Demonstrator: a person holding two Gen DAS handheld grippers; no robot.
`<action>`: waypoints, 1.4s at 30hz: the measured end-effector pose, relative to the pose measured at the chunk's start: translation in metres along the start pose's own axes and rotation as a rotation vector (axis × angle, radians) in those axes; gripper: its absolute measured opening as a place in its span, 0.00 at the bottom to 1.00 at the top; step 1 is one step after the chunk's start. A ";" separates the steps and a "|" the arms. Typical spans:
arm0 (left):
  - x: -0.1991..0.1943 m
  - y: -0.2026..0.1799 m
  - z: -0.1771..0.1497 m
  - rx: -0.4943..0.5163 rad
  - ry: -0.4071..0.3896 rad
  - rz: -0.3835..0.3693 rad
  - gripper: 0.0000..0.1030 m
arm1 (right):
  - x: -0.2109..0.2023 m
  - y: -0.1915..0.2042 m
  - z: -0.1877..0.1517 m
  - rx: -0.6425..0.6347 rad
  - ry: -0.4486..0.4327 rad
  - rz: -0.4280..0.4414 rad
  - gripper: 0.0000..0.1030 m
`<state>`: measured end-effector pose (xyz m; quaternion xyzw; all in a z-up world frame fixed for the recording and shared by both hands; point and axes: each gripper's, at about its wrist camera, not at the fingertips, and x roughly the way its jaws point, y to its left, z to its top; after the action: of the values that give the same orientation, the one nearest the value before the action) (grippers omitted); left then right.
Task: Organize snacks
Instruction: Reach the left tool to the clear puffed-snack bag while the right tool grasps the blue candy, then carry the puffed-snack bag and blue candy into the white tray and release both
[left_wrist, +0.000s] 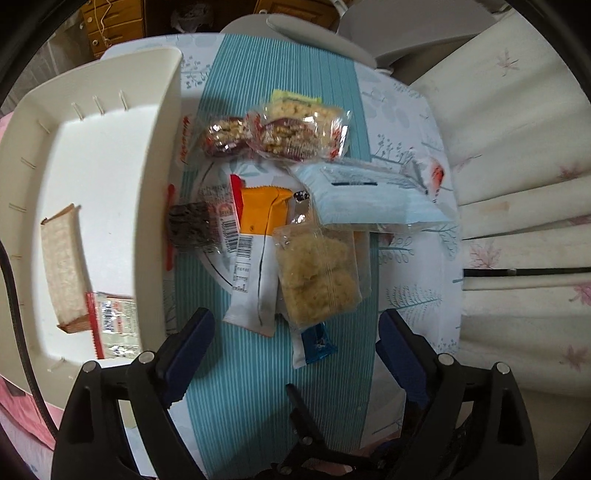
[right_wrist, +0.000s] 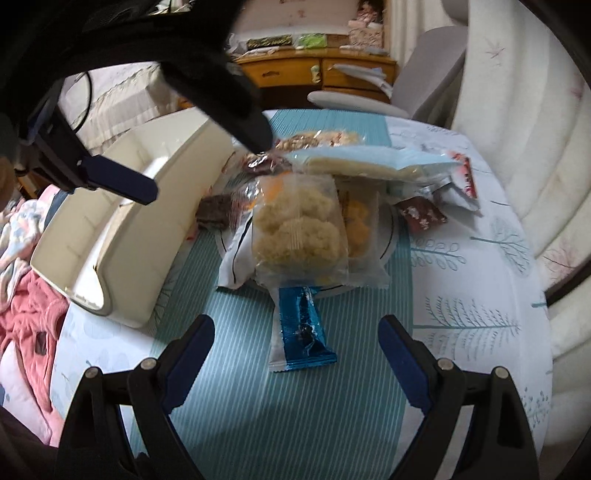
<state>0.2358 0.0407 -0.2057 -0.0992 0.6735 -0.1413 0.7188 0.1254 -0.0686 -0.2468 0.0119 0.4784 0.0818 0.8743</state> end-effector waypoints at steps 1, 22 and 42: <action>0.005 -0.002 0.001 -0.006 0.006 0.010 0.87 | 0.003 -0.001 0.000 -0.011 0.008 0.016 0.88; 0.073 -0.007 0.020 -0.172 0.038 0.116 0.87 | 0.049 -0.009 0.005 -0.114 0.120 0.158 0.56; 0.055 -0.012 0.017 -0.127 0.017 0.093 0.40 | 0.052 -0.012 -0.002 -0.121 0.168 0.210 0.30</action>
<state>0.2551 0.0099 -0.2523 -0.1119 0.6910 -0.0657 0.7111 0.1526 -0.0724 -0.2925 0.0020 0.5404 0.2022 0.8168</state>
